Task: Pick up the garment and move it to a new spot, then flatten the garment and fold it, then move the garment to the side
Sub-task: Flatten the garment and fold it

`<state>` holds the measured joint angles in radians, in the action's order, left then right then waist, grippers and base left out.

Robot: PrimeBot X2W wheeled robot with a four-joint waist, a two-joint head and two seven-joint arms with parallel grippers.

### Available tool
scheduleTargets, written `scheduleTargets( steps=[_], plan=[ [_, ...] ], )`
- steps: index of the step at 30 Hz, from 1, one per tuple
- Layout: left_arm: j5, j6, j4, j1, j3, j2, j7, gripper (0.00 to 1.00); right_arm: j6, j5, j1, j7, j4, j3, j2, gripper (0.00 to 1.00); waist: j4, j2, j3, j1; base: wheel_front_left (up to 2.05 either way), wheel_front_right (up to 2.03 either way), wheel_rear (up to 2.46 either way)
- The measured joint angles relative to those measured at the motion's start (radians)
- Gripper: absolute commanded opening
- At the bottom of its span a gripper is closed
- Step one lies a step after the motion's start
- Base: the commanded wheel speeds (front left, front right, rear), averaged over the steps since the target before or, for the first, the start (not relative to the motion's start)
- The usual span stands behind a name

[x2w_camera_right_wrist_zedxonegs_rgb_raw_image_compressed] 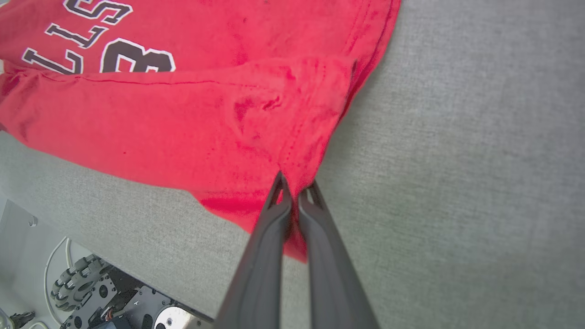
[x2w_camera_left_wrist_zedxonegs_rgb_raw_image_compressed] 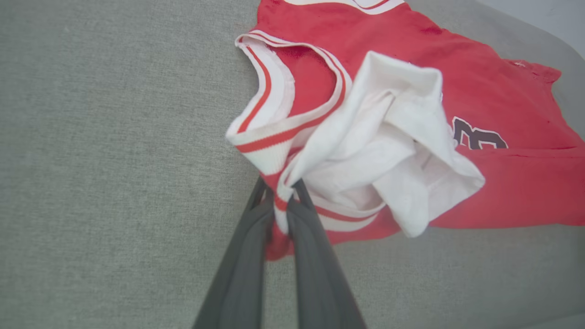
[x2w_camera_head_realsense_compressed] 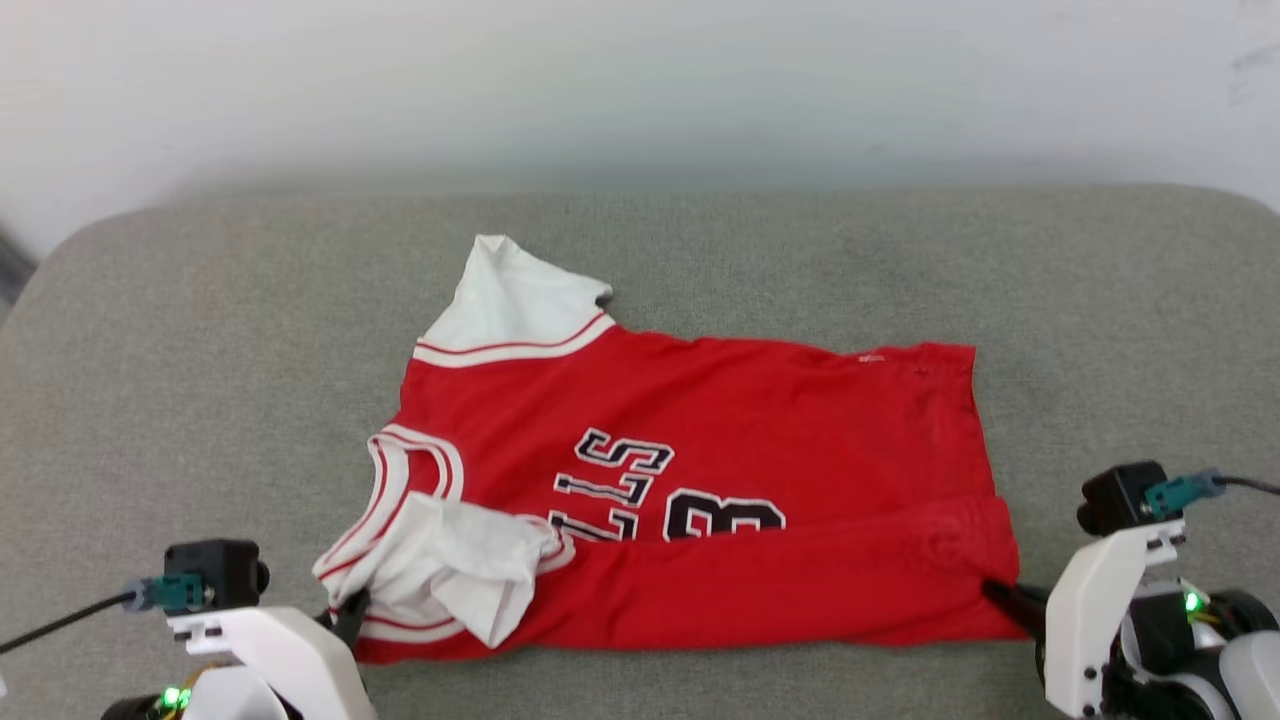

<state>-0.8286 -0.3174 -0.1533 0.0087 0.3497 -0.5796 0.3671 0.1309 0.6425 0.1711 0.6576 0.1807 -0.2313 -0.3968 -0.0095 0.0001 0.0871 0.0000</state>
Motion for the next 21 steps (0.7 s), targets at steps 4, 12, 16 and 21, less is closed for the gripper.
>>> scheduleTargets(
  steps=[4, 12, 16, 21],
  plan=[
    [-0.033, -0.002, 0.02, 0.05, -0.002, 0.005, 0.009, 0.0, 0.0, -0.011, -0.069, 0.029, -0.013, 0.039, 0.018, 0.0, -0.004, 0.0, -0.033, 0.0, 0.0, 0.0, 0.0],
    [-0.063, 0.029, 0.121, 0.032, 0.016, 0.066, -0.018, 1.0, 0.0, -0.051, -0.124, -0.047, -0.004, 0.075, 0.063, 1.0, -0.013, 0.0, -0.036, 0.0, 0.0, 0.0, 0.0],
    [-0.038, 0.045, 0.144, -0.013, 0.002, 0.08, -0.08, 1.0, 0.0, -0.077, -0.123, -0.173, -0.04, 0.072, 0.068, 1.0, -0.027, 0.0, -0.035, 0.0, 0.0, 0.0, 0.0],
    [0.004, 0.05, 0.145, -0.066, -0.022, 0.081, -0.164, 1.0, 0.0, -0.142, -0.115, -0.38, -0.089, 0.104, 0.089, 1.0, -0.055, 0.0, -0.035, 0.0, 0.0, 0.0, 0.0]
  ],
)
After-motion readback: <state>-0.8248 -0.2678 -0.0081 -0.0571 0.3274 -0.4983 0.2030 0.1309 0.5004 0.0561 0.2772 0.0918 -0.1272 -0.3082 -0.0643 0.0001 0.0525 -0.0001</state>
